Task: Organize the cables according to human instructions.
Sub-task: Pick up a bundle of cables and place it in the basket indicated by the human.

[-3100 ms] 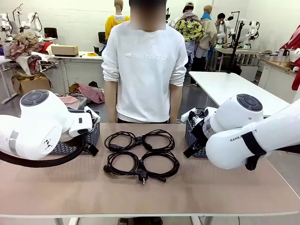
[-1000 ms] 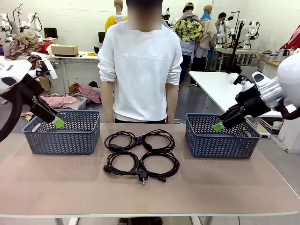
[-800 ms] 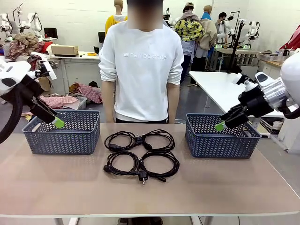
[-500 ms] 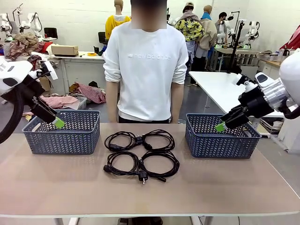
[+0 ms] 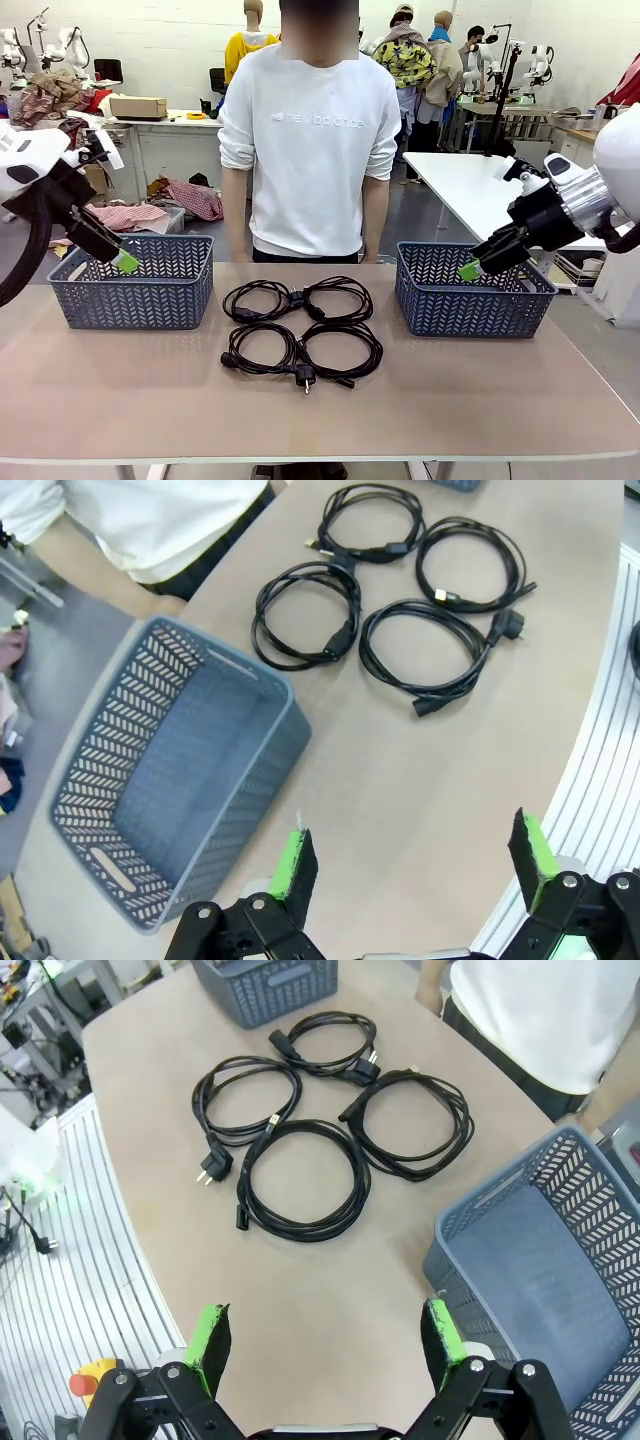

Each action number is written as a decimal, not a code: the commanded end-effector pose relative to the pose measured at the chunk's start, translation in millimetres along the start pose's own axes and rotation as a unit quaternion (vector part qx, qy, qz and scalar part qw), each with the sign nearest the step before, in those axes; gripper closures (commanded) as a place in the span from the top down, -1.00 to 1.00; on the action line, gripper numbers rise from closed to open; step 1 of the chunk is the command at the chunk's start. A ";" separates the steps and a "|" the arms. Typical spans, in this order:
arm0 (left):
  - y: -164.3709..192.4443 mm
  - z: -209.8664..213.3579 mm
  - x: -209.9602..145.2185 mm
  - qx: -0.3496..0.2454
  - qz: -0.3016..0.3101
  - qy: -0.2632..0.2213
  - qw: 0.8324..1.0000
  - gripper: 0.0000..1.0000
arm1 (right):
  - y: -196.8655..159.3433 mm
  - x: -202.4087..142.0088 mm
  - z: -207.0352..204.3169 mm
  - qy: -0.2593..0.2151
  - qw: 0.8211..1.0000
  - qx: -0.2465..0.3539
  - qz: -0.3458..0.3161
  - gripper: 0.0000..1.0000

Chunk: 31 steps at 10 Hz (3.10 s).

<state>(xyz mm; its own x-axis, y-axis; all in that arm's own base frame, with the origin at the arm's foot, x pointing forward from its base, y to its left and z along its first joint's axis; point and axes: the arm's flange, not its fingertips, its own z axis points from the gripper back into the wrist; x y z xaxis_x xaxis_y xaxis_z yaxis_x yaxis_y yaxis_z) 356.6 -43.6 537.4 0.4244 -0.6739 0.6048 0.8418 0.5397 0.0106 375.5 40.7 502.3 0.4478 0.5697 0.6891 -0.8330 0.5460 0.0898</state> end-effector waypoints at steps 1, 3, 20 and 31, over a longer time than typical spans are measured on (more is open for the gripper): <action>0.7 1.7 -1.3 -0.008 -0.004 -0.007 1.000 1.00 | -3.8 -0.1 -0.8 -0.010 1.000 0.007 0.008 1.00; 0.7 1.7 -1.3 -0.008 -0.004 -0.007 1.000 1.00 | -3.8 -0.1 -0.8 -0.010 1.000 0.007 0.008 1.00; 0.7 1.7 -1.3 -0.008 -0.004 -0.007 1.000 1.00 | -3.8 -0.1 -0.8 -0.010 1.000 0.007 0.008 1.00; -22.9 -51.1 84.1 -0.016 -0.169 0.098 0.981 1.00 | -3.8 -0.1 -0.8 -0.010 1.000 0.007 0.008 1.00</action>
<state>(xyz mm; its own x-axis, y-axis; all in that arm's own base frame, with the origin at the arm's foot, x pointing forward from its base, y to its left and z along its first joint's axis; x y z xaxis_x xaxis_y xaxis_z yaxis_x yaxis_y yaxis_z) 375.1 -131.7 543.1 0.2473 -0.8517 0.4620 0.9326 0.3386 0.1249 375.4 40.6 501.6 0.4509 0.5729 0.6844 -0.8318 0.5479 0.0893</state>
